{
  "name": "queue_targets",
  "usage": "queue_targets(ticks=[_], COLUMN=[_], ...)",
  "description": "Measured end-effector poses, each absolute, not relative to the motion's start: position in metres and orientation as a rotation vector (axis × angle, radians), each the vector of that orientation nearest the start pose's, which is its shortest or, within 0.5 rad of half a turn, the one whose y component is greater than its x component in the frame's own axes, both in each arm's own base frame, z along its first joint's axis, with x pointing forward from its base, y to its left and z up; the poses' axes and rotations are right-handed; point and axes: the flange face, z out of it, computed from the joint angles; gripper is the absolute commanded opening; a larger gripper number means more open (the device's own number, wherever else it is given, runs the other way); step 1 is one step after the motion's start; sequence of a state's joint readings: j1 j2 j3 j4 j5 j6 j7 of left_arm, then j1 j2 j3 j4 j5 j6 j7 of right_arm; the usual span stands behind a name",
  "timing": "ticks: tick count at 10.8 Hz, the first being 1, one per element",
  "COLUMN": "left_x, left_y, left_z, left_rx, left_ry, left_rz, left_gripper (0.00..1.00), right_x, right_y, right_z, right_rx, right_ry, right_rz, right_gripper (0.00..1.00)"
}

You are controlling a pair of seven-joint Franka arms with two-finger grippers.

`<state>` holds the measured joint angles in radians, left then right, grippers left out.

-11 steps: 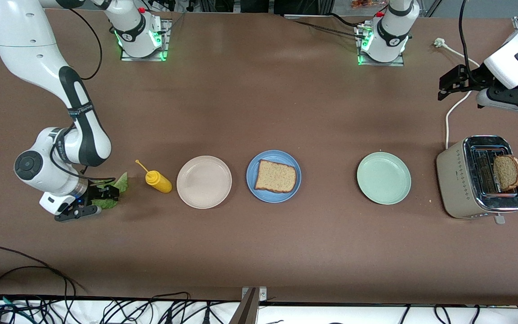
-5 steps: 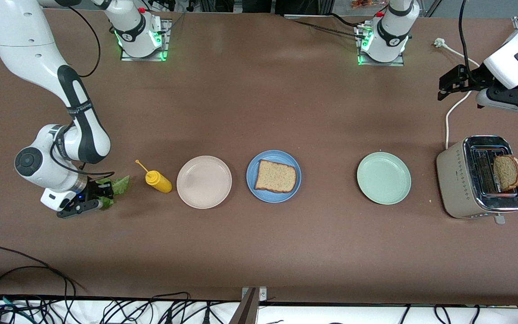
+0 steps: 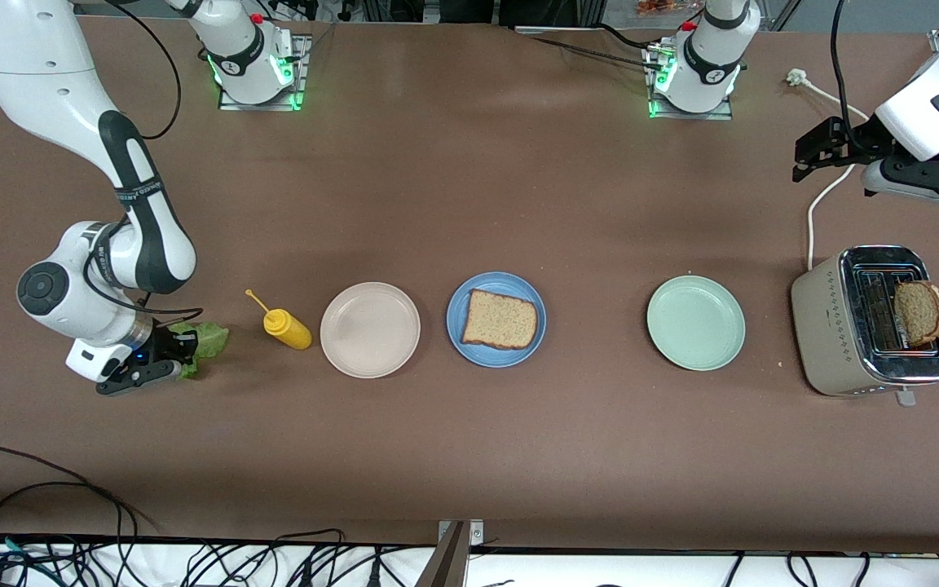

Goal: Make sandwich in blue plate with both arms
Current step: 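Lower the right gripper and grasp the green lettuce leaf, then lift the lettuce with the right gripper and carry it over the bread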

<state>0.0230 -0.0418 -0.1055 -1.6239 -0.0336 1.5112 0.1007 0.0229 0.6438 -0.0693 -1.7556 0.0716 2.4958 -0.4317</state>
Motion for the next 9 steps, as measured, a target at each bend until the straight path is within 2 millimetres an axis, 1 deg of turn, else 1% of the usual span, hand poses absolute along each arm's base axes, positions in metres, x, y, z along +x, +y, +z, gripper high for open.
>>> queue_targets(ticks=[1, 2, 4, 5, 8, 9], left_x=[0.532, 0.532, 0.532, 0.533, 0.533, 0.533], left_y=[-0.049, -0.049, -0.049, -0.049, -0.049, -0.049], left_z=[0.617, 0.618, 0.618, 0.618, 0.618, 0.618], left_rx=[-3.156, -3.156, -3.156, -3.156, -3.156, -3.156], left_ry=[0.291, 0.291, 0.291, 0.291, 0.291, 0.292], left_rz=[0.112, 0.111, 0.111, 0.111, 0.11, 0.111], left_gripper=[1.0, 1.0, 1.0, 1.0, 1.0, 1.0], right_x=[0.673, 0.672, 0.668, 0.664, 0.65, 0.644], right_y=[-0.025, -0.019, -0.006, -0.003, -0.002, -0.001], right_z=[0.22, 0.232, 0.269, 0.289, 0.336, 0.354], right_rx=[-3.104, -3.091, -3.063, -3.056, -3.037, -3.03], right_ry=[-0.549, -0.559, -0.583, -0.588, -0.593, -0.595], right_rz=[-0.145, -0.128, -0.088, -0.072, -0.001, 0.022], right_gripper=[0.0, 0.0, 0.0, 0.0, 0.0, 0.0])
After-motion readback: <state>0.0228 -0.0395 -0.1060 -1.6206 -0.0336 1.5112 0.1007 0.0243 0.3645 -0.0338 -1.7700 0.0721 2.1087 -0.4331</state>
